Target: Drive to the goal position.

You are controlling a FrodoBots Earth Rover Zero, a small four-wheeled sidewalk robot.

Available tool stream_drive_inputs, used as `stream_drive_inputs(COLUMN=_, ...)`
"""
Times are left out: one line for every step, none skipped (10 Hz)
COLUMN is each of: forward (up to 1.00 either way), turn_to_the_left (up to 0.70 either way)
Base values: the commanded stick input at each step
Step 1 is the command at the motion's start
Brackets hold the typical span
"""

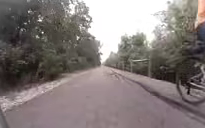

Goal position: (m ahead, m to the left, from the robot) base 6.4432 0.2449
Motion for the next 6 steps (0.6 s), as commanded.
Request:
stream_drive_inputs(forward=0.7, turn_to_the_left=0.0)
stream_drive_inputs(forward=0.7, turn_to_the_left=0.0)
stream_drive_inputs(forward=0.7, turn_to_the_left=0.0)
stream_drive_inputs(forward=0.7, turn_to_the_left=0.0)
stream_drive_inputs(forward=0.7, turn_to_the_left=0.0)
stream_drive_inputs(forward=0.7, turn_to_the_left=0.0)
